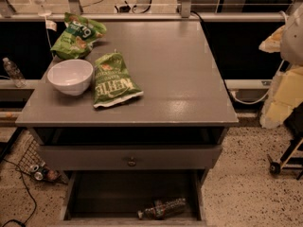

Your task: Pick water bottle from middle drawer and place on counter

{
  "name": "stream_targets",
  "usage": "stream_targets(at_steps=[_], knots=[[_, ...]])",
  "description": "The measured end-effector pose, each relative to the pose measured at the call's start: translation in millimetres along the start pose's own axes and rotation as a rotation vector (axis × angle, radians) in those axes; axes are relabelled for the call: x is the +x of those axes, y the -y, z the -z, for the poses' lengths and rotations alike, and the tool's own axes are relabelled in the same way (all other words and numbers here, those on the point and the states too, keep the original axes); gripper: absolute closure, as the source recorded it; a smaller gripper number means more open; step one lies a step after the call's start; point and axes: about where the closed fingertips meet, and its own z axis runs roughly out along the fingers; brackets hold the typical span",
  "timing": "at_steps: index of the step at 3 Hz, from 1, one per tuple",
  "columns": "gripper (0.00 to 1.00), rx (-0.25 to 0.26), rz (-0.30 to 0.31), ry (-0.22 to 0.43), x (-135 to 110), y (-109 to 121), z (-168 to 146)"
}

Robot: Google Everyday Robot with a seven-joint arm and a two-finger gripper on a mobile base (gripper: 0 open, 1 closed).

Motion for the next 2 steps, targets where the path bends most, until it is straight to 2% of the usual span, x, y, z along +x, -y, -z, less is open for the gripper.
stream_targets(at_steps=[1, 2], knots=[[0.00, 0.002, -0.001, 0.002, 0, 0, 0], [0.00, -0.017, -0.027, 0.016, 6, -10, -15]])
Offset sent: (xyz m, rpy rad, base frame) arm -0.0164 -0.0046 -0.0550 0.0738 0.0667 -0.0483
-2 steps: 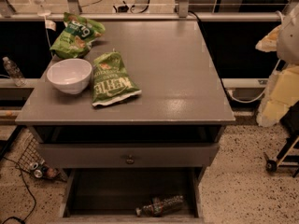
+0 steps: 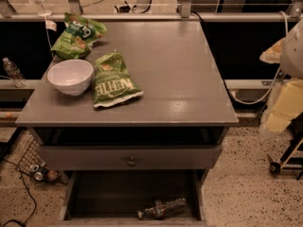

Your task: Pick water bottle from middle drawer and place on counter

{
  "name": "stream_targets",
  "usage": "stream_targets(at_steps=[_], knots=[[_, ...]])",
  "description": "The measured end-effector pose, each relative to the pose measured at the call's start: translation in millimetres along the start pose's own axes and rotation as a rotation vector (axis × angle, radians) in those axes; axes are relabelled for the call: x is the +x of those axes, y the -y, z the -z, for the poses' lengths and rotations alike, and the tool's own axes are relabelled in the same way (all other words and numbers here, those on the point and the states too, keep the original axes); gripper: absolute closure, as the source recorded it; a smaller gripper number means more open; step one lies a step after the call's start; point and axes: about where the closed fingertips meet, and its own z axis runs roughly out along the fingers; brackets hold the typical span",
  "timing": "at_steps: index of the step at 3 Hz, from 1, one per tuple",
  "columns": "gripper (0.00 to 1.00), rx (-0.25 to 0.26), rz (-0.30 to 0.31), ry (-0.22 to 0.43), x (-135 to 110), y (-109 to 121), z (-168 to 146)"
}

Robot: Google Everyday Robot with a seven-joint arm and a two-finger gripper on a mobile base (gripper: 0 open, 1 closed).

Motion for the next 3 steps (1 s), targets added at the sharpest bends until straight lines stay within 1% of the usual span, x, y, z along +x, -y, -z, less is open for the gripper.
stream_targets(at_steps=[2, 3], knots=[[0.00, -0.066, -0.079, 0.067, 18, -34, -63], [0.00, -0.114, -0.118, 0.090, 22, -57, -96]])
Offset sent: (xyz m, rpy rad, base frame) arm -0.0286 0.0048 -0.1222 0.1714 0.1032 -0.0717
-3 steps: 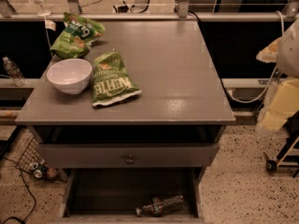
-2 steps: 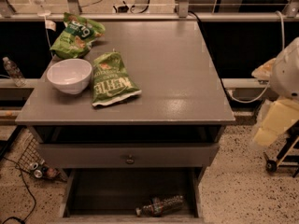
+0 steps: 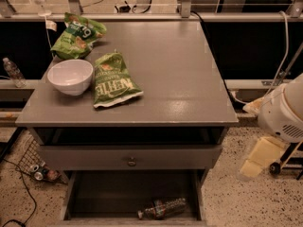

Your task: Pick water bottle from middle drawer and place on counter

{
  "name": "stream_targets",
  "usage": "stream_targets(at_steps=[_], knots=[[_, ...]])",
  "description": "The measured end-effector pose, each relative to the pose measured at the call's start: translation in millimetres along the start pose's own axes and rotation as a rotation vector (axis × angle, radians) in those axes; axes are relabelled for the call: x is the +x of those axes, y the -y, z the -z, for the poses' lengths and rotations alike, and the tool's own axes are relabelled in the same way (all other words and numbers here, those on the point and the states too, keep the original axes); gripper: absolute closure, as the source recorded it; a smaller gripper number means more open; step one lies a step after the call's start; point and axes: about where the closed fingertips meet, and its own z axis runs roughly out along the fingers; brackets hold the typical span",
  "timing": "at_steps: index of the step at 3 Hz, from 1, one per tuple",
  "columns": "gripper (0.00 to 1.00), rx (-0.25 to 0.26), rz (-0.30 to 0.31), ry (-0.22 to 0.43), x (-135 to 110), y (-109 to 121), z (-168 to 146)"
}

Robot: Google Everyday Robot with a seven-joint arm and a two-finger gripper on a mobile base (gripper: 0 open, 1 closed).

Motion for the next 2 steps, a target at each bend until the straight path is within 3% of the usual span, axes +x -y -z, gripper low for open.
stream_targets(at_steps=[2], knots=[[0.00, -0.011, 0.005, 0.026, 6, -2, -20]])
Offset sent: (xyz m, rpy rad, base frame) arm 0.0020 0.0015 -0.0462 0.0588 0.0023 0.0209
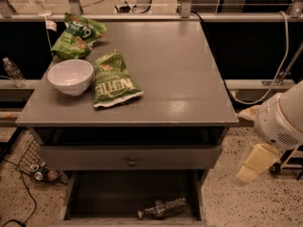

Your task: Pick water bottle from middle drawer and place on counter

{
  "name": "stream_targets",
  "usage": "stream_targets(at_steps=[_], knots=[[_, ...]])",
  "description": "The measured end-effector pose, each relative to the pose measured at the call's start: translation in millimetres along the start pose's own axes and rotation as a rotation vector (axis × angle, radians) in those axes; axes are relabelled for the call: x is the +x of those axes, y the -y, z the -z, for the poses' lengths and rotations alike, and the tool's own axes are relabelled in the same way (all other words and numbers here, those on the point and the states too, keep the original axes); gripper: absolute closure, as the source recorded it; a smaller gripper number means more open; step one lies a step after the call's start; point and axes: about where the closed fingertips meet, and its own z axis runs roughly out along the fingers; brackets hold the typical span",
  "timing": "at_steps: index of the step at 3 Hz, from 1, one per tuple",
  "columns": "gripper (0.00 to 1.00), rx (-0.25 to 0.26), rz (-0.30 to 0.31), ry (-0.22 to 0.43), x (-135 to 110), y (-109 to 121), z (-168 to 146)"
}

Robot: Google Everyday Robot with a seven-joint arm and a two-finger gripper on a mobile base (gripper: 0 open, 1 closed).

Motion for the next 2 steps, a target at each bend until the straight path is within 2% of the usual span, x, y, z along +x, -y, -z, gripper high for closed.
stream_targets(at_steps=[1, 2], knots=[[0.00, -0.016, 0.002, 0.036, 7, -13, -26], [0.00, -0.038, 0.004, 0.044, 12, -27, -50]])
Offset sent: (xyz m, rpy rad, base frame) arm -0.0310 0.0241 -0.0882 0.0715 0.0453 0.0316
